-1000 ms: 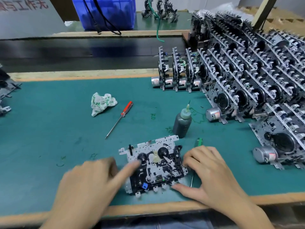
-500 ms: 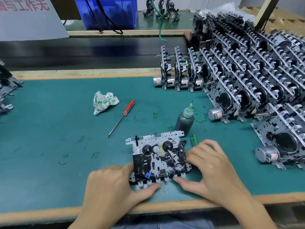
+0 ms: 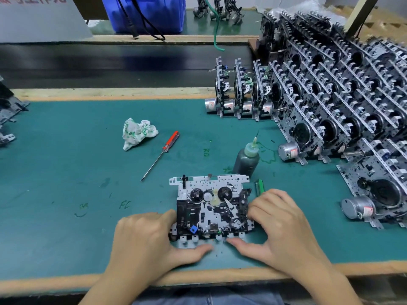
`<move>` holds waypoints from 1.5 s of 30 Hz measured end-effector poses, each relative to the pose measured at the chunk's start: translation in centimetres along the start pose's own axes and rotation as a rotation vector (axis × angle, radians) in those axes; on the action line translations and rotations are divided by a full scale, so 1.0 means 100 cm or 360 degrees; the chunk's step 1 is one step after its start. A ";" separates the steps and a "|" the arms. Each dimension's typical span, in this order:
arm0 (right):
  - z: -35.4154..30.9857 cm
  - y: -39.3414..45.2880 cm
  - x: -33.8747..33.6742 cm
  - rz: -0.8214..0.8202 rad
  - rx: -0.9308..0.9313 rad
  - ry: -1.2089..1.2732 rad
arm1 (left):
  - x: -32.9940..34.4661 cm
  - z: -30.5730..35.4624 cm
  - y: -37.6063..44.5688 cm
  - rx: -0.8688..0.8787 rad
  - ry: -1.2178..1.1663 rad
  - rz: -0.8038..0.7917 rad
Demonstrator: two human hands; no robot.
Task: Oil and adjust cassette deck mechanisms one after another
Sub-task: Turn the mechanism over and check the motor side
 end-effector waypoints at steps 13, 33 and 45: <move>0.000 0.001 0.000 0.0062 -0.0009 -0.0073 | 0.002 0.000 0.002 0.0103 -0.0077 -0.0047; 0.004 -0.002 -0.003 0.0051 -0.0012 -0.0125 | -0.003 0.002 0.003 0.0364 0.0008 0.0181; 0.000 -0.003 0.000 0.0007 -0.0017 -0.0135 | -0.002 0.007 0.005 0.0248 -0.0024 0.0141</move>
Point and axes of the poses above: each hand's wrist, its own y-axis towards the middle knuckle, its own x-axis out of the palm, z = x × y, the point moved 4 cm from there along y, towards the middle knuckle, and after that the axes turned 12 degrees about z, right-handed, at the moved point
